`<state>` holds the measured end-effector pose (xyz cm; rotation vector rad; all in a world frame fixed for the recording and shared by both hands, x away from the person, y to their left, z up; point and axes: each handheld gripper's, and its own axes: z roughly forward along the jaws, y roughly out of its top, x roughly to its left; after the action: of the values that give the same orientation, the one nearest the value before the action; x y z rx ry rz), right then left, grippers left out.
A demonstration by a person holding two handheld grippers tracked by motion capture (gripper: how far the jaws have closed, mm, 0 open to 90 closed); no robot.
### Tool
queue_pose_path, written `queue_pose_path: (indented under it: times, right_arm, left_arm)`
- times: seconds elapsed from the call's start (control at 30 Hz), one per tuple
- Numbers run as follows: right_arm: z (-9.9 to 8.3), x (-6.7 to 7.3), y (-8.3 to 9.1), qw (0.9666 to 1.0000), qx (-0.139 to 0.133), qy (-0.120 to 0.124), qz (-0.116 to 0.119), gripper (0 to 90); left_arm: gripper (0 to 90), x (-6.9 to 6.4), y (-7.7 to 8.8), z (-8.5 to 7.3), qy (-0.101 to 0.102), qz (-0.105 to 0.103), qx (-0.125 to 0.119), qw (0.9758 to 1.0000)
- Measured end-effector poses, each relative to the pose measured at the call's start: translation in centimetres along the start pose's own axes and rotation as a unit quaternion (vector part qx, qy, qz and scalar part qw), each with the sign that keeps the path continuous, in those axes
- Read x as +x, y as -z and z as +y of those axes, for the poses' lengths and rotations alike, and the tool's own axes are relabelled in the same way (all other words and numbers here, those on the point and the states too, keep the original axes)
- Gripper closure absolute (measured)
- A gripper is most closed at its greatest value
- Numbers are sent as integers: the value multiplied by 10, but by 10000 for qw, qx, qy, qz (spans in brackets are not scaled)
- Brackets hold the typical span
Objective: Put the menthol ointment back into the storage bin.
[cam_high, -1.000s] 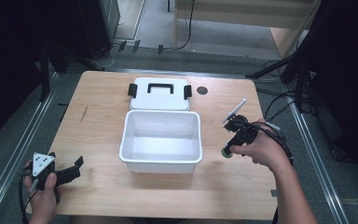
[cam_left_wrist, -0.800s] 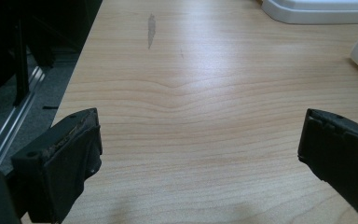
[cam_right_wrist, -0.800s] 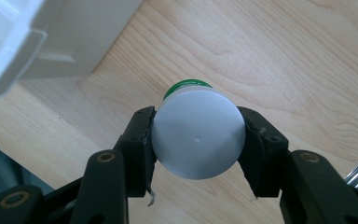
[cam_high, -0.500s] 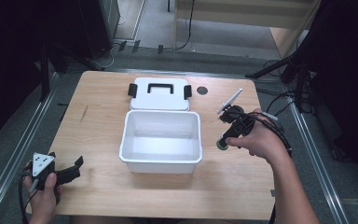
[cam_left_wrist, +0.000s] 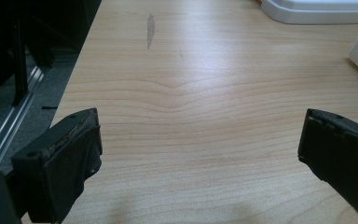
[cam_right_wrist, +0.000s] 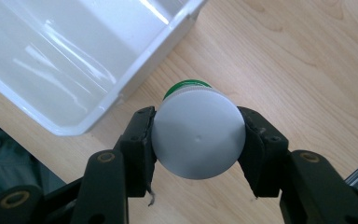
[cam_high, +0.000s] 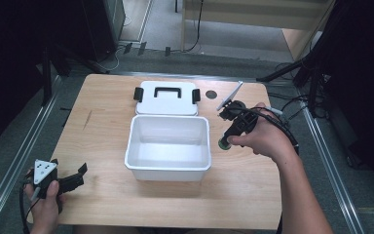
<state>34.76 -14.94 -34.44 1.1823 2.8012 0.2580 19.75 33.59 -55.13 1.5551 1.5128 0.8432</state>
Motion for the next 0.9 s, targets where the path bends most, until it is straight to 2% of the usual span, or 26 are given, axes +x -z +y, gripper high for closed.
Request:
queue_pose_path:
  times: [0.33,0.7,0.9]
  right_arm:
    - [11,12,10,9998,-116,182,20,521]
    - [23,24,10,9995,-124,259,123,521]
    - [34,34,9,9988,-140,451,129,521]
  left_arm:
    - [1,0,0,0,2,-3,0,10000]
    - [1,0,0,0,2,-5,1,10000]
    - [1,0,0,0,3,-6,2,10000]
